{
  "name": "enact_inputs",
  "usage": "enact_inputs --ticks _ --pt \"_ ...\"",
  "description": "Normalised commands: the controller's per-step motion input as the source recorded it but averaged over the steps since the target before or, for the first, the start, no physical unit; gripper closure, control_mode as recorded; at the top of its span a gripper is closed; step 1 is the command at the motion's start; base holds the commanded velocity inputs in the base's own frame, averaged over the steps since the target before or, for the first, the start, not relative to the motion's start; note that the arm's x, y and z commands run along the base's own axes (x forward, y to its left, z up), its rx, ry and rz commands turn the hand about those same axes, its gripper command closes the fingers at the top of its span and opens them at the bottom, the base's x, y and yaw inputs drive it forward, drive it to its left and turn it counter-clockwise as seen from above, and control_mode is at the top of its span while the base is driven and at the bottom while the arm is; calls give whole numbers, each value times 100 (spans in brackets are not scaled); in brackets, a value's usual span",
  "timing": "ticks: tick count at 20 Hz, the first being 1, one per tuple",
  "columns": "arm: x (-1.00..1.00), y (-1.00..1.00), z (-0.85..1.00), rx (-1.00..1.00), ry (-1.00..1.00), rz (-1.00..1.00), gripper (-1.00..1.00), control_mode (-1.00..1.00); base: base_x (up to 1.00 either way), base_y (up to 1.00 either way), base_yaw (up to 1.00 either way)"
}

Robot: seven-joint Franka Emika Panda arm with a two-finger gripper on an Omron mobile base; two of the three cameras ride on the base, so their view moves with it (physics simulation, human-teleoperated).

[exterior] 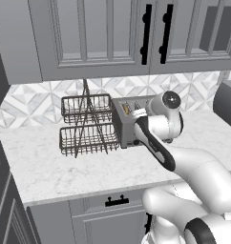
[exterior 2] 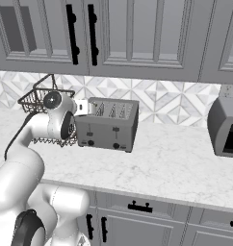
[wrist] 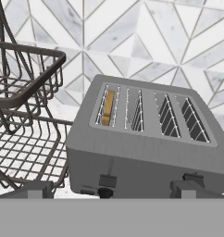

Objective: Start the toaster. Once the lever pops up, take the bread to the plate on the dining counter.

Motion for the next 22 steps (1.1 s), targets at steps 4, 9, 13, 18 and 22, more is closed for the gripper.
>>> enact_inputs --ticks 4,9,13,18,22 --pt "0 0 0 0 0 0 -100 -100 0 0 0" --pt "0 0 0 0 0 0 -100 -100 0 0 0" --pt "0 0 0 0 0 0 -100 -100 0 0 0" --pt "0 0 0 0 0 0 -100 -100 0 0 0" --pt "0 0 0 0 0 0 -100 -100 0 0 0"
